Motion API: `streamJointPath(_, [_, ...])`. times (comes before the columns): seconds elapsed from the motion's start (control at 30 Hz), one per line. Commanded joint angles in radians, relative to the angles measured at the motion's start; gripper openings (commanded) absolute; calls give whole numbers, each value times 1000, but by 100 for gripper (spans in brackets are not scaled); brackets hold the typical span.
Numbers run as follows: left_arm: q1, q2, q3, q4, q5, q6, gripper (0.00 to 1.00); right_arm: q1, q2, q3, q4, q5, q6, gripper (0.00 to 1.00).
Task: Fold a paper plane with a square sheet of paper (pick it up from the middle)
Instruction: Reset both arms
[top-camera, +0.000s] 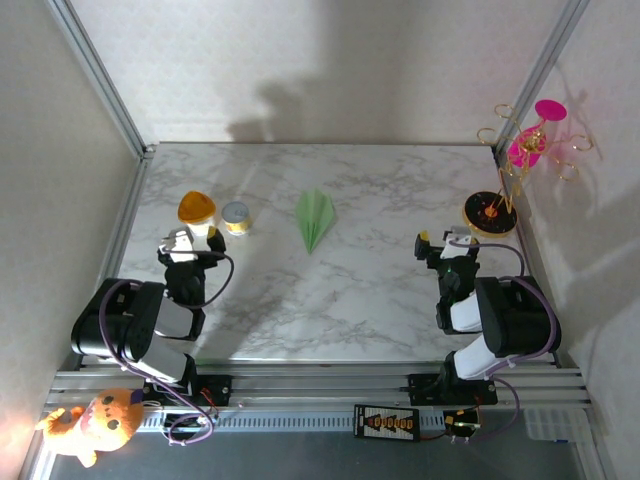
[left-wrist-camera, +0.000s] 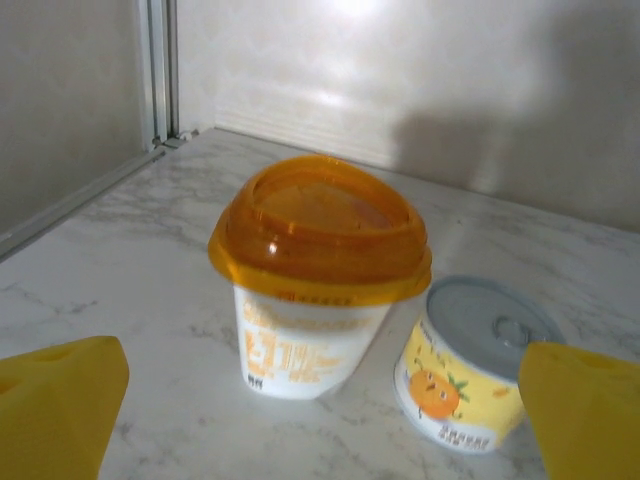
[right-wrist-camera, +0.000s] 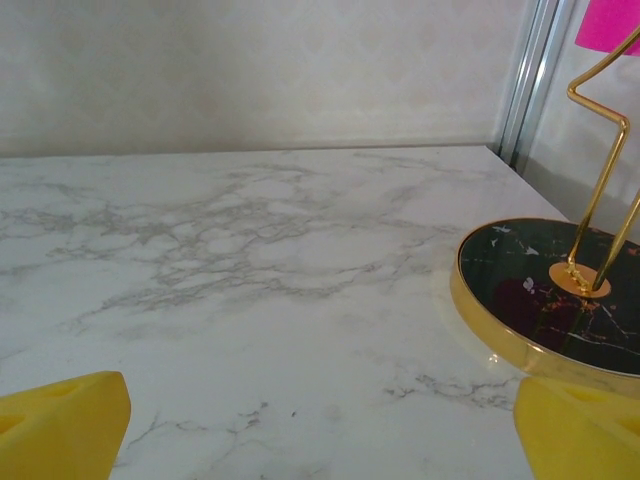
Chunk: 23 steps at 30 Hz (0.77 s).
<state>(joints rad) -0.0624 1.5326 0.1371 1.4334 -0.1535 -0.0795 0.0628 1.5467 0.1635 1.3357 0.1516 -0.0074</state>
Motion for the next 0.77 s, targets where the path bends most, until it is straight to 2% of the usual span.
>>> streamJointPath(0.0, [3, 3, 65, -100, -72, -26, 99, -22, 3, 42, -15, -17, 26, 99])
streamJointPath(0.73, [-16, 10, 76, -110, -88, -6, 99, -30, 1, 44, -24, -32, 29, 99])
